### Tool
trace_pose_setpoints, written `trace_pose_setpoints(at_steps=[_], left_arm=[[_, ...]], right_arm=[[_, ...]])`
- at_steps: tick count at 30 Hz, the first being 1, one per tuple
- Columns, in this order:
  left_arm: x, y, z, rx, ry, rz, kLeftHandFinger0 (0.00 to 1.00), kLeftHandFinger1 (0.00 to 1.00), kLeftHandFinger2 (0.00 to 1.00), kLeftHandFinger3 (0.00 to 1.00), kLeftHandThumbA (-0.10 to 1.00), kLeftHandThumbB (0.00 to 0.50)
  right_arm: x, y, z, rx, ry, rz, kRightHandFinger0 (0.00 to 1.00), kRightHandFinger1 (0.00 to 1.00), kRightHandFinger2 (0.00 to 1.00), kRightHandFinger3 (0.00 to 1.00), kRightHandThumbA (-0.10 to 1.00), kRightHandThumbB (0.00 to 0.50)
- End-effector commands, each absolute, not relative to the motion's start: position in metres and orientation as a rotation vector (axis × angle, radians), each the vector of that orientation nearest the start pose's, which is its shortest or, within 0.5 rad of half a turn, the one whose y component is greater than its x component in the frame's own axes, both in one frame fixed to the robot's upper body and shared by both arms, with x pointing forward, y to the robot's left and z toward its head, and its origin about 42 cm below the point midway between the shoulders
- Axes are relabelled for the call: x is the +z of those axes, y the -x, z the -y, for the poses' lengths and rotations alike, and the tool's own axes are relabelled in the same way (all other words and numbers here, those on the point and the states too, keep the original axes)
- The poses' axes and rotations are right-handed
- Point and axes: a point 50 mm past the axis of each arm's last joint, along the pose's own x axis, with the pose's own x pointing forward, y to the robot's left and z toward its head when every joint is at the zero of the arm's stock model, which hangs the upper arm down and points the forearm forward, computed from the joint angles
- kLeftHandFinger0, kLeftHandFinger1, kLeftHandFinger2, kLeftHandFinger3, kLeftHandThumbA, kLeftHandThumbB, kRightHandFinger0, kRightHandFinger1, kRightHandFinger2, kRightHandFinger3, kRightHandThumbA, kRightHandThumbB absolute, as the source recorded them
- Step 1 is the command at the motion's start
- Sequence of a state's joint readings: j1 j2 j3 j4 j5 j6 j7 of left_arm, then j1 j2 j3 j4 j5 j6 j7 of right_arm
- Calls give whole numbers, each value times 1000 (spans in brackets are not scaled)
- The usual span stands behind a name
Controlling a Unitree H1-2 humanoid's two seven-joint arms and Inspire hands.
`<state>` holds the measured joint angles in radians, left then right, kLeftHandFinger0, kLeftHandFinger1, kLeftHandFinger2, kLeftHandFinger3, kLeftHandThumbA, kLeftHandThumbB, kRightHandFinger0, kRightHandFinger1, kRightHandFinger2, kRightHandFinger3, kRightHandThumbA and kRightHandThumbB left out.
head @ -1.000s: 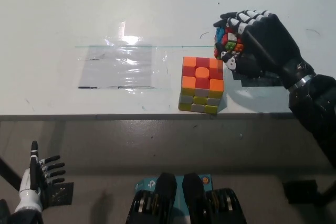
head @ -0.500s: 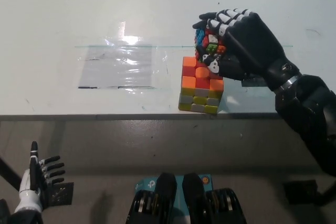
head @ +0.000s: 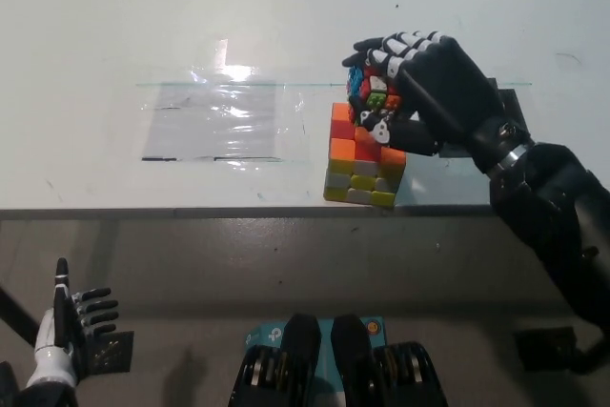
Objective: The robot uses its right hand to pick up the small cube kept on the middle on the desk and place it on the bigger cube kept next to it
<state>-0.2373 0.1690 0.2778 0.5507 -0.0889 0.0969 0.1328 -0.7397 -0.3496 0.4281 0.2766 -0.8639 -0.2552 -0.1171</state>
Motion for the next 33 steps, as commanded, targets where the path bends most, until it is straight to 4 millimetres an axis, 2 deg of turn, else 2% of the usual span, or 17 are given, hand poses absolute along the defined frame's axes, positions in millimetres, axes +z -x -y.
trace_pose_setpoints(at_steps=[1, 2, 4, 8, 12, 15, 16, 18, 20, 23, 25, 27, 28, 29, 30, 31, 33], left_arm=[[49, -348, -352, 405, -10, -301, 577, 492, 462, 450, 1000, 115], [50, -348, -352, 405, -10, -300, 578, 492, 462, 450, 1000, 115], [50, -349, -351, 407, -13, -301, 573, 494, 482, 485, 1000, 64], [51, -352, -353, 410, -13, -294, 555, 493, 495, 506, 1000, 76], [54, -353, -353, 413, 1, -296, 569, 513, 506, 497, 1000, 74], [54, -354, -354, 405, -12, -298, 586, 539, 539, 533, 1000, 67], [54, -354, -354, 403, -11, -296, 567, 528, 530, 532, 1000, 41], [54, -355, -354, 402, -11, -297, 565, 528, 530, 532, 1000, 32], [55, -355, -353, 398, -18, -291, 558, 531, 533, 523, 1000, 21], [55, -355, -354, 397, -22, -293, 580, 551, 546, 522, 1000, 56], [55, -354, -353, 401, -22, -299, 580, 548, 544, 518, 1000, 42], [54, -354, -353, 398, -24, -297, 578, 543, 542, 519, 1000, 31], [54, -354, -353, 398, -24, -297, 577, 540, 542, 520, 1000, 31], [54, -354, -353, 398, -24, -297, 577, 540, 542, 520, 1000, 31], [54, -354, -354, 397, -23, -297, 583, 550, 540, 515, 1000, 32], [54, -353, -354, 398, -19, -299, 585, 552, 539, 515, 1000, 28], [53, -352, -354, 398, -13, -298, 599, 557, 543, 536, 1000, 16]], right_arm=[[294, -461, 158, 261, 1292, 901, 0, 148, 480, 266, -100, 312], [294, -460, 158, 261, 1292, 900, 0, 148, 482, 271, -100, 309], [290, -461, 159, 264, 1280, 897, 0, 189, 532, 346, -100, 329], [282, -462, 156, 272, 1266, 891, 0, 235, 586, 422, -100, 310], [276, -461, 157, 272, 1260, 881, 0, 277, 609, 457, -100, 316], [272, -461, 155, 275, 1262, 875, 0, 319, 648, 503, -100, 289], [269, -460, 154, 280, 1265, 864, 0, 357, 659, 536, -100, 251], [268, -461, 154, 279, 1280, 865, 7, 383, 645, 542, -100, 199], [267, -461, 154, 283, 1274, 867, 0, 374, 617, 509, -100, 112], [266, -460, 151, 301, 1257, 849, 5, 369, 615, 471, -100, 53], [264, -459, 148, 309, 1245, 840, 0, 348, 582, 383, -100, 20], [264, -459, 147, 313, 1255, 838, 0, 308, 540, 358, -100, 0], [264, -459, 147, 313, 1255, 837, 0, 287, 515, 280, -100, 0], [264, -459, 147, 313, 1255, 837, 0, 284, 510, 261, -100, 0], [267, -458, 146, 317, 1266, 835, 0, 239, 467, 436, -100, 14], [268, -458, 145, 321, 1269, 834, 0, 194, 422, 469, -100, 8], [272, -458, 145, 307, 1327, 842, 0, 105, 384, 753, -98, 32]])
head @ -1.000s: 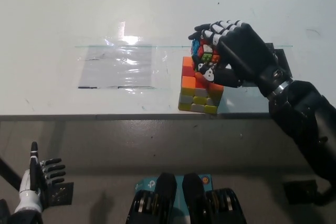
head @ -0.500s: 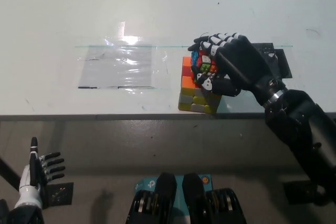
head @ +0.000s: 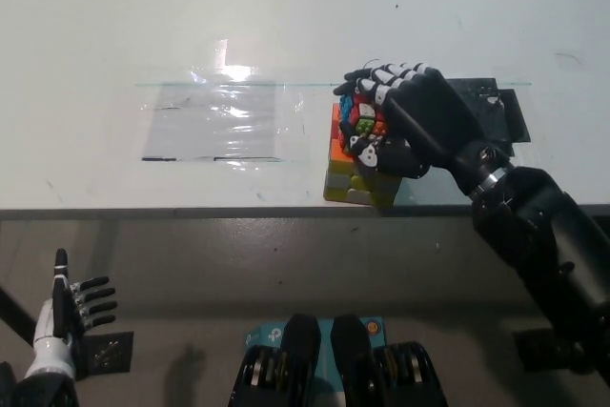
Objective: The robot uses its right hand to pick up the small cube kept on the middle on the desk and place it on the bigger cube kept next to it
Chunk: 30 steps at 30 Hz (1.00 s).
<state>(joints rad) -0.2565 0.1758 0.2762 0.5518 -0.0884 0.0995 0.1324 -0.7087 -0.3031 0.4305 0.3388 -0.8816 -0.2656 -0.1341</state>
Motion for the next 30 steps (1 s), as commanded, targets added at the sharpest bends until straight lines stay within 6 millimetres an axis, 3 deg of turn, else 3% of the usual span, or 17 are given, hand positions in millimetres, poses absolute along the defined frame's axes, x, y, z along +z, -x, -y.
trace_pose_setpoints(at_steps=[1, 2, 4, 5, 6, 7, 9, 13, 15, 20, 23, 27, 30], left_arm=[[53, -351, -354, 398, -14, -298, 606, 560, 537, 533, 1000, 14], [53, -351, -353, 397, -16, -297, 602, 552, 530, 535, 1000, 11], [50, -350, -354, 398, -28, -302, 597, 554, 547, 546, 1000, 21], [50, -349, -353, 399, -26, -305, 599, 557, 550, 549, 1000, 21], [50, -349, -353, 395, -38, -304, 608, 576, 573, 551, 1000, 19], [50, -349, -353, 397, -35, -305, 605, 570, 564, 556, 1000, 17], [50, -349, -353, 398, -30, -299, 577, 548, 533, 519, 1000, 15], [51, -348, -353, 396, -18, -301, 600, 548, 537, 531, 1000, 11], [50, -348, -354, 396, -19, -299, 599, 559, 558, 556, 1000, 19], [48, -345, -353, 400, -11, -300, 591, 535, 518, 518, 1000, 25], [48, -346, -353, 403, -22, -305, 577, 519, 498, 500, 1000, 27], [48, -346, -354, 408, -18, -305, 558, 492, 476, 482, 1000, 15], [48, -346, -354, 405, -28, -307, 584, 526, 506, 496, 1000, 19]], right_arm=[[273, -457, 146, 304, 1351, 845, 0, 137, 388, 891, -25, 54], [273, -457, 146, 300, 1370, 845, 62, 252, 443, 995, 108, 85], [273, -456, 148, 296, 1407, 834, 269, 527, 659, 1000, 302, 134], [273, -455, 148, 297, 1408, 830, 308, 563, 699, 1000, 322, 141], [274, -454, 149, 300, 1428, 822, 449, 713, 881, 1000, 410, 176], [274, -454, 149, 303, 1434, 819, 522, 797, 971, 1000, 454, 176], [276, -454, 149, 303, 1455, 824, 576, 885, 1000, 1000, 505, 168], [277, -454, 149, 297, 1461, 836, 637, 976, 1000, 1000, 521, 175], [280, -453, 150, 290, 1458, 835, 703, 1000, 1000, 1000, 474, 186], [283, -454, 152, 288, 1466, 845, 636, 1000, 1000, 1000, 408, 201], [282, -454, 153, 277, 1470, 852, 657, 1000, 1000, 1000, 398, 213], [282, -454, 153, 263, 1487, 857, 708, 1000, 1000, 1000, 435, 216], [284, -453, 152, 271, 1473, 842, 787, 1000, 1000, 1000, 494, 224]])
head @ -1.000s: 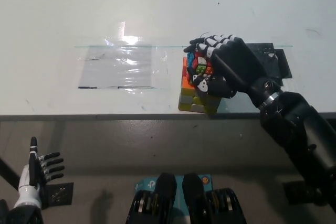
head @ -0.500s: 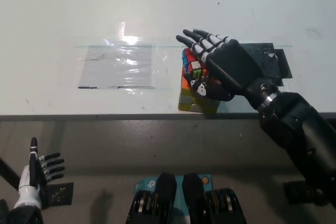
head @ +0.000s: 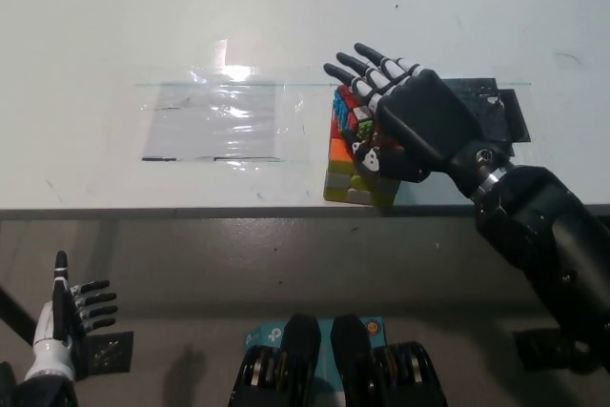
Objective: The robot uses its right hand to pick up the small cube kept on the middle on the desk and place it on the bigger cube kept next to it
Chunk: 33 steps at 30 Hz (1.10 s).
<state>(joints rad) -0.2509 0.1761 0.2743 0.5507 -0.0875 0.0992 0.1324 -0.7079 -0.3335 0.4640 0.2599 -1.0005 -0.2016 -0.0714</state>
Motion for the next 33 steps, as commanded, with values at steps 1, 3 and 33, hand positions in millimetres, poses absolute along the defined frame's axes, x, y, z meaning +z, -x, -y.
trace_pose_setpoints(at_steps=[1, 3, 33], left_arm=[[48, -346, -354, 405, -29, -307, 585, 524, 506, 496, 1000, 19], [48, -347, -353, 404, -18, -306, 583, 513, 484, 475, 1000, 25], [36, -336, -354, 416, -10, -334, 541, 481, 472, 469, 1000, 55]], right_arm=[[284, -453, 152, 271, 1473, 841, 791, 1000, 1000, 1000, 496, 224], [286, -453, 151, 276, 1471, 838, 806, 1000, 1000, 1000, 614, 254], [316, -330, 177, 226, 1293, 853, 910, 1000, 1000, 1000, 675, 329]])
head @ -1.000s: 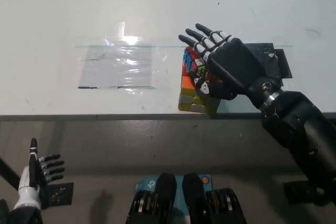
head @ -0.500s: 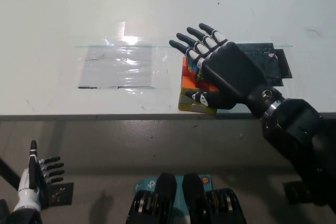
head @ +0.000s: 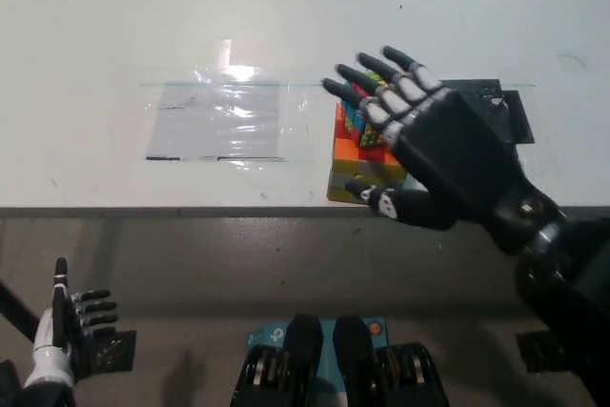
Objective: The robot uses its right hand to pick up the small cube kept on the middle on the desk and place it on the bigger cube kept next to it
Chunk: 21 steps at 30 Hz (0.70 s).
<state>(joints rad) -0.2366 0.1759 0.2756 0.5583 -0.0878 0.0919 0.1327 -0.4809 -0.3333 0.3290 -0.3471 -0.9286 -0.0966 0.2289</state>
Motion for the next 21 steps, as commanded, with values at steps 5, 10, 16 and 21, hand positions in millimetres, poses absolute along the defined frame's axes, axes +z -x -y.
trace_pose_setpoints(at_steps=[5, 10, 16, 21], left_arm=[[34, -334, -353, 424, -5, -342, 567, 516, 508, 500, 1000, 50], [34, -333, -354, 427, -5, -351, 593, 517, 492, 492, 1000, 31], [29, -331, -354, 430, -1, -360, 564, 495, 492, 496, 1000, 40], [27, -330, -358, 438, -18, -385, 600, 551, 540, 538, 1000, 45]], right_arm=[[286, -301, 204, 100, 1224, 728, 748, 1000, 1000, 1000, 569, 236], [215, -283, 228, -17, 1105, 609, 625, 866, 1000, 1000, 342, 175], [155, -278, 239, -94, 1089, 496, 500, 733, 924, 1000, 305, 143], [113, -287, 241, -119, 1063, 366, 466, 741, 915, 997, 344, 126]])
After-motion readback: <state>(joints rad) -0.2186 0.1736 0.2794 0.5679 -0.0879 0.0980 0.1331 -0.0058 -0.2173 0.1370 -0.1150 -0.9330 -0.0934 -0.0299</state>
